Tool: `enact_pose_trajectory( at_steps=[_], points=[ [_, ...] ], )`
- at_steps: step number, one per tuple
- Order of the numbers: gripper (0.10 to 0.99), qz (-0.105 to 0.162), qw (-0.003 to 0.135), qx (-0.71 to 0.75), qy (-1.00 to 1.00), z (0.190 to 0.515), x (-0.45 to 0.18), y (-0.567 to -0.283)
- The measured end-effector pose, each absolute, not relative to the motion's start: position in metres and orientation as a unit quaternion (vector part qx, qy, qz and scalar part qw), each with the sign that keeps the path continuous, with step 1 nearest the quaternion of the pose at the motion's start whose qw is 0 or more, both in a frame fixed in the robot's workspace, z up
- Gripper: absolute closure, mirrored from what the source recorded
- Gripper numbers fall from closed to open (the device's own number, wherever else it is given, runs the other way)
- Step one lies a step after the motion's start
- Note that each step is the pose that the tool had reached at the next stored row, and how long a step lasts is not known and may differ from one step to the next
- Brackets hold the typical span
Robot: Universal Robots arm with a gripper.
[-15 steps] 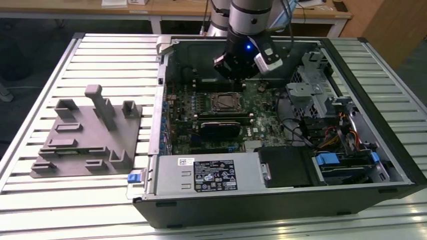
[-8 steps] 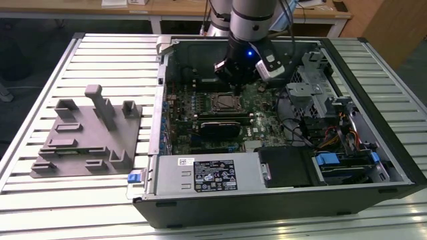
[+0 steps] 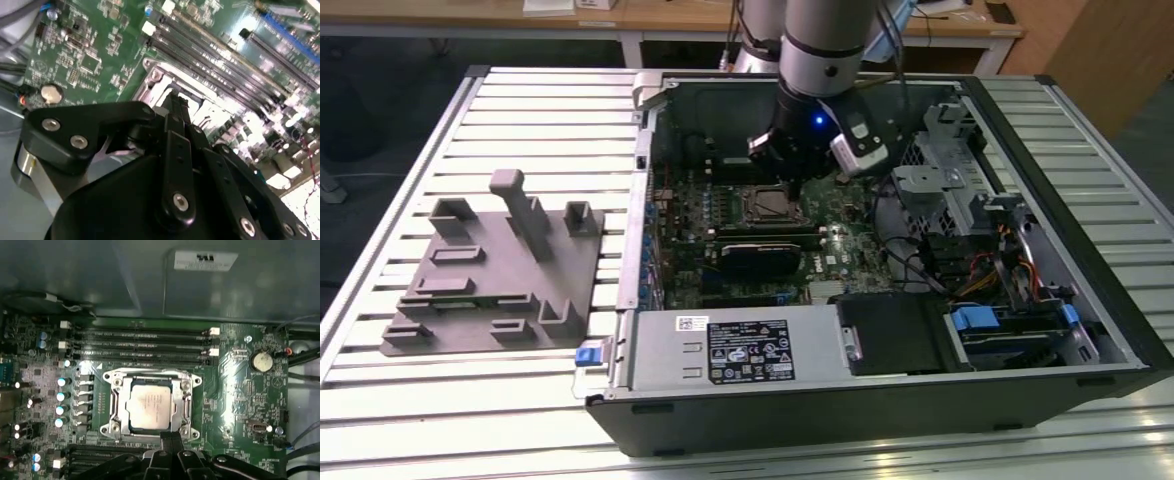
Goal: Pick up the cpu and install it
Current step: 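Install the second cpu locking lever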
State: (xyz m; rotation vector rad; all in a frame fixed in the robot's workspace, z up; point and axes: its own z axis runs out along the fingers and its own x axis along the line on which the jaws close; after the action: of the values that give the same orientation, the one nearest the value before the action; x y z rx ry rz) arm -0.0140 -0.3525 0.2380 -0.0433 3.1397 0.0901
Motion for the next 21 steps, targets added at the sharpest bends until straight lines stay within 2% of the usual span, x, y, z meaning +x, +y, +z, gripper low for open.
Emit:
enact_pose_trajectory(
  at_steps=[10,21],
  points=[
    [0.98,0.029,0.0,-0.014,0.999,0.237,-0.028,-0.37],
    [0.98,0.03,0.0,-0.014,0.999,0.232,-0.05,-0.375]
  ],
)
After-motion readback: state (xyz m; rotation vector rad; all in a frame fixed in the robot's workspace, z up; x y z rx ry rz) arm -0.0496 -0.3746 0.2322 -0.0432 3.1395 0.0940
